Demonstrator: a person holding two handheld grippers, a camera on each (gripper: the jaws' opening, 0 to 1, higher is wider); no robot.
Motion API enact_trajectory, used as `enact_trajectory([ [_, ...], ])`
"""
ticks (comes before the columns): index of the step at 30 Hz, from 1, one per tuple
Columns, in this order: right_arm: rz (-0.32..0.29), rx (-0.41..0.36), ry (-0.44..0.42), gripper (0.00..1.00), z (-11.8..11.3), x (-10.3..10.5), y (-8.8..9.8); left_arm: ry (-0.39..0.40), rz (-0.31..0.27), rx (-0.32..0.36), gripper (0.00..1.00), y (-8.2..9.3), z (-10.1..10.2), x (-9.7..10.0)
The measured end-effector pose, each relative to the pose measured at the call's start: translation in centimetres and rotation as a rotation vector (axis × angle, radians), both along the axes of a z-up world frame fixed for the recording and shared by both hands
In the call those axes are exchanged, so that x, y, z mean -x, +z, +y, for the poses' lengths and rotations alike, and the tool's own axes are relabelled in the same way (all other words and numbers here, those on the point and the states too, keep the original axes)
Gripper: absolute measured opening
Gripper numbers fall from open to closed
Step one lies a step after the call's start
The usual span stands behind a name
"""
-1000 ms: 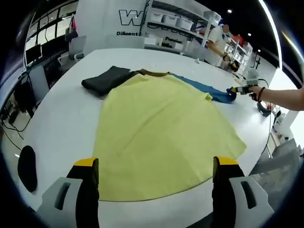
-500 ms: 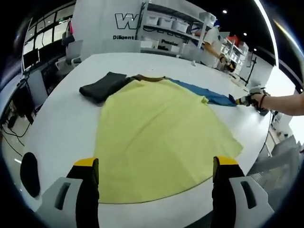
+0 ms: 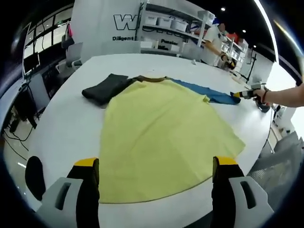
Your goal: Fold the garment on the visible template until the final outline fits inside the template.
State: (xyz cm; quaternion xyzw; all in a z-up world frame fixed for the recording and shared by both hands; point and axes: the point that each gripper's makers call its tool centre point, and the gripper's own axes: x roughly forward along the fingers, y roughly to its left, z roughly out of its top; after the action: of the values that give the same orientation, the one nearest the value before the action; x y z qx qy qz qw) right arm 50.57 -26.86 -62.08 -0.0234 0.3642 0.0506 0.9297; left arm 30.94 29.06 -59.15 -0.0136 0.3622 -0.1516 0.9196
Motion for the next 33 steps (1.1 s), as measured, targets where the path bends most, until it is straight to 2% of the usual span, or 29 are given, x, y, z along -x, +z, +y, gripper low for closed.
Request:
enact_trajectory([
  [2,0.045,0.038,0.043,0.28,0.2,-0.3,-0.5,-0.004,-0.003,-0.004,0.96,0.1,0.0,-0.1],
  [3,0.063,0.060,0.064,0.19,0.2,-0.5,-0.7,-0.002,-0.003,-0.005,0.95,0.1,0.1,-0.1],
  [6,0.092,0.090,0.051,0.04,-0.1,-0.7,-1.1,0.008,-0.008,-0.007,0.95,0.3,0.4,-0.3],
  [8,0.118,0.091,0.038,0.00,-0.3,-0.4,-1.5,0.010,-0.009,-0.007,0.95,0.3,0.5,-0.3],
  [13,0.128,0.102,0.022,0.00,-0.6,0.1,-1.2,0.008,-0.008,-0.011,0.95,0.4,0.7,-0.1],
  [15,0.126,0.098,-0.021,0.00,-1.1,0.2,-0.5,0.003,-0.005,-0.015,0.95,0.4,0.9,-0.1],
  [17,0.115,0.070,-0.076,0.00,-1.4,0.2,0.6,-0.001,-0.008,-0.016,0.96,0.6,1.0,-0.1],
  [20,0.113,0.061,-0.109,0.00,-1.6,0.2,2.1,-0.008,-0.011,-0.009,0.97,0.9,1.0,0.0],
  [21,0.086,0.043,-0.122,0.00,-1.5,-0.2,3.3,-0.014,-0.013,-0.007,0.98,1.0,0.9,0.0],
  [22,0.080,0.040,-0.125,0.00,-1.4,-0.3,3.7,-0.021,-0.012,-0.007,0.99,1.1,0.8,0.1],
  [23,0.070,0.030,-0.132,0.00,-1.3,-0.7,4.7,-0.035,-0.014,-0.009,0.99,1.2,0.6,0.2],
  [27,0.047,-0.020,-0.144,0.00,0.4,-1.5,7.0,-0.054,-0.012,-0.003,0.99,1.5,0.4,0.5],
  [33,0.037,-0.028,-0.150,0.00,2.8,-2.4,9.1,-0.064,-0.012,-0.007,0.99,1.8,0.5,0.7],
])
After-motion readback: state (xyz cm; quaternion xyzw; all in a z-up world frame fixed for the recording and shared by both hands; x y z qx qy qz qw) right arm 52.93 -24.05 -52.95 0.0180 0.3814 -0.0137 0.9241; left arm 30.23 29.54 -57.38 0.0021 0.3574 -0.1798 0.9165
